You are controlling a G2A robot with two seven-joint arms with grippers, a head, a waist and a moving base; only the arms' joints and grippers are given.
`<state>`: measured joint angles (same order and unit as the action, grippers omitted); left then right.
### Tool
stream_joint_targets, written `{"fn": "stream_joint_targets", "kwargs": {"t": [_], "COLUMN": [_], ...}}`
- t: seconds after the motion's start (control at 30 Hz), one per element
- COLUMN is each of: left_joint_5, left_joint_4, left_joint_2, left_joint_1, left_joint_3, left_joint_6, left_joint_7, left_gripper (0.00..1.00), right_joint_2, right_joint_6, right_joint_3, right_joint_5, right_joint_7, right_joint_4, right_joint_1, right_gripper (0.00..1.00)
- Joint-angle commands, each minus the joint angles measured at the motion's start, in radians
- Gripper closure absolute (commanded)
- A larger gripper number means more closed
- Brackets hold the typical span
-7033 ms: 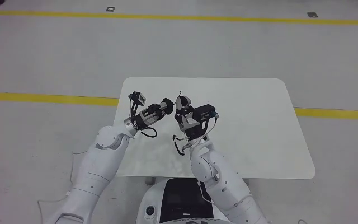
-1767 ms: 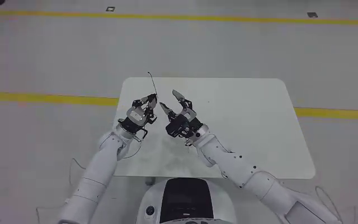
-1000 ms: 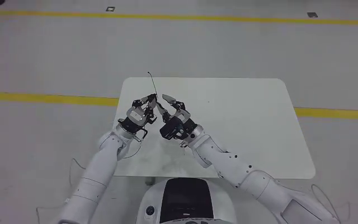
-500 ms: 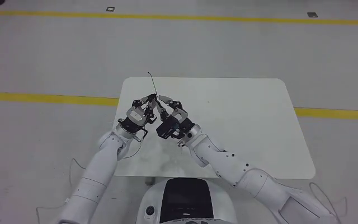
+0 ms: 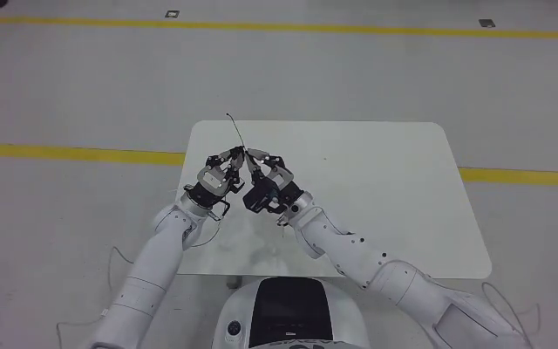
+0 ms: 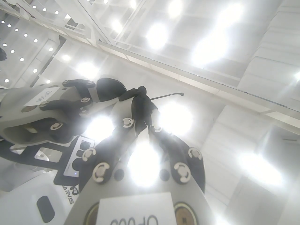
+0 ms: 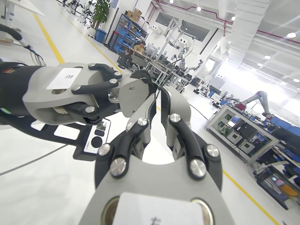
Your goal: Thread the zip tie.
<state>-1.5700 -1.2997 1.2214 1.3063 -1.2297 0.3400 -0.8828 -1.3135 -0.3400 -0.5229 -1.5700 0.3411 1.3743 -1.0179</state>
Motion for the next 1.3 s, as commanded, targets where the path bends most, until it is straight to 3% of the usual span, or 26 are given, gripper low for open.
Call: {"fn": "stream_joint_targets", "kwargs": {"t": [0.0,0.6,0.8,1.03,1.27], "left_joint_5": [0.000,0.000,0.000,0.000,0.000], "left_joint_4": [0.000,0.000,0.000,0.000,0.000], "left_joint_2": [0.000,0.000,0.000,0.000,0.000], "left_joint_1": [0.000,0.000,0.000,0.000,0.000], "left_joint_3": [0.000,0.000,0.000,0.000,0.000], "left_joint_6": [0.000,0.000,0.000,0.000,0.000], "left_joint_7": [0.000,0.000,0.000,0.000,0.000], "left_gripper": [1.00,1.00,1.00,1.00,1.00], "right_joint_2": [-0.001,-0.012,-0.015,-0.016,-0.014], "right_joint_6": [0.000,0.000,0.000,0.000,0.000], "right_joint_3": [0.000,-0.005,-0.005,-0.002,0.001], "right_joint_5": [0.000,0.000,0.000,0.000,0.000], "right_joint_7": [-0.001,0.011,0.014,0.015,0.014], "right_joint_4": [-0.002,-0.016,-0.019,-0.020,-0.019], "right_joint_1": [0.001,0.004,0.005,0.006,0.007], "right_gripper": [0.89,0.84,0.87,1.00,1.00]}}
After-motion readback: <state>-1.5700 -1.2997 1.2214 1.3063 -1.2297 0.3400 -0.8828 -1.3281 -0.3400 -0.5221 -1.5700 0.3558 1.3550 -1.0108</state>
